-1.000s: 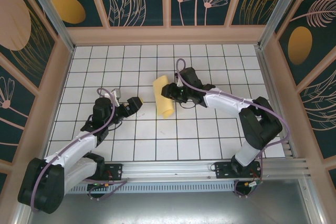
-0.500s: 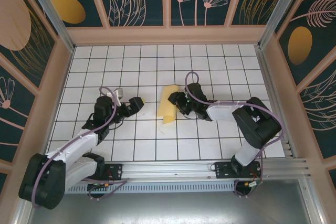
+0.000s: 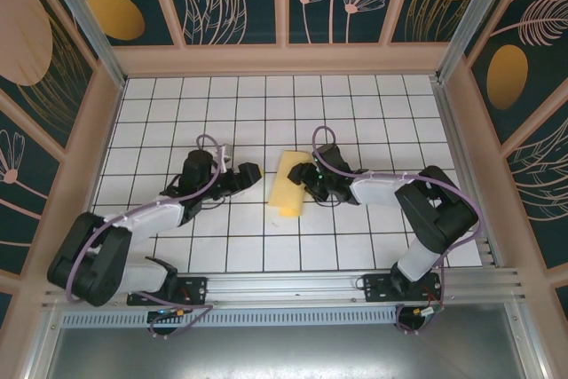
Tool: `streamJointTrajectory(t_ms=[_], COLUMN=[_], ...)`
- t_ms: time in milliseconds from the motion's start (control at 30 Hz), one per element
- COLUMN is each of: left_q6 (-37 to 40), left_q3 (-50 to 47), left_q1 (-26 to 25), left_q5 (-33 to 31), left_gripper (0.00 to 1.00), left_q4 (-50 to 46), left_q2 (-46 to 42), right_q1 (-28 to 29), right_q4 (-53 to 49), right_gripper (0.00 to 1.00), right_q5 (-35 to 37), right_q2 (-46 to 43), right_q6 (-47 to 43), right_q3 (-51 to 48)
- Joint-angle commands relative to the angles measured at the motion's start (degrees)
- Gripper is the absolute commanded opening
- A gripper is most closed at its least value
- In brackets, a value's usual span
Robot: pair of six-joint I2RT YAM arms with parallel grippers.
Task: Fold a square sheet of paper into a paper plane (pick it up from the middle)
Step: Fold the square sheet of paper in half at the center of the table.
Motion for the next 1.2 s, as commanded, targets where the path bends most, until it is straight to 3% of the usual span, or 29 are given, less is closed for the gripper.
streamJointTrajectory(t_ms=[0, 433, 833, 1167], left_q6=[-0.2, -1.4, -1.5, -1.6], left_q3=[4.2, 11.4, 9.9, 9.2], left_q1=[-2.6, -6.9, -7.2, -7.2], left_q5=[2.0, 1.6, 0.3, -0.3], left_gripper=[0.76, 0.74, 0.48, 0.37], left_q4=[2.9, 0.9, 0.3, 0.0], left_q2=[5.1, 17.4, 17.1, 17.0], right_q1=[-0.9, -4.3, -4.3, -3.4], right_q4=[-2.6, 2.8, 7.8, 10.8], right_gripper=[0.64, 0.64, 0.65, 0.65], right_q5=[-1.8, -10.5, -16.4, -17.9], right_q2=[-2.1, -3.2, 2.3, 4.6], right_q6=[-3.0, -4.9, -4.2, -3.1], right_q3=[1.5, -1.5, 0.1, 1.7])
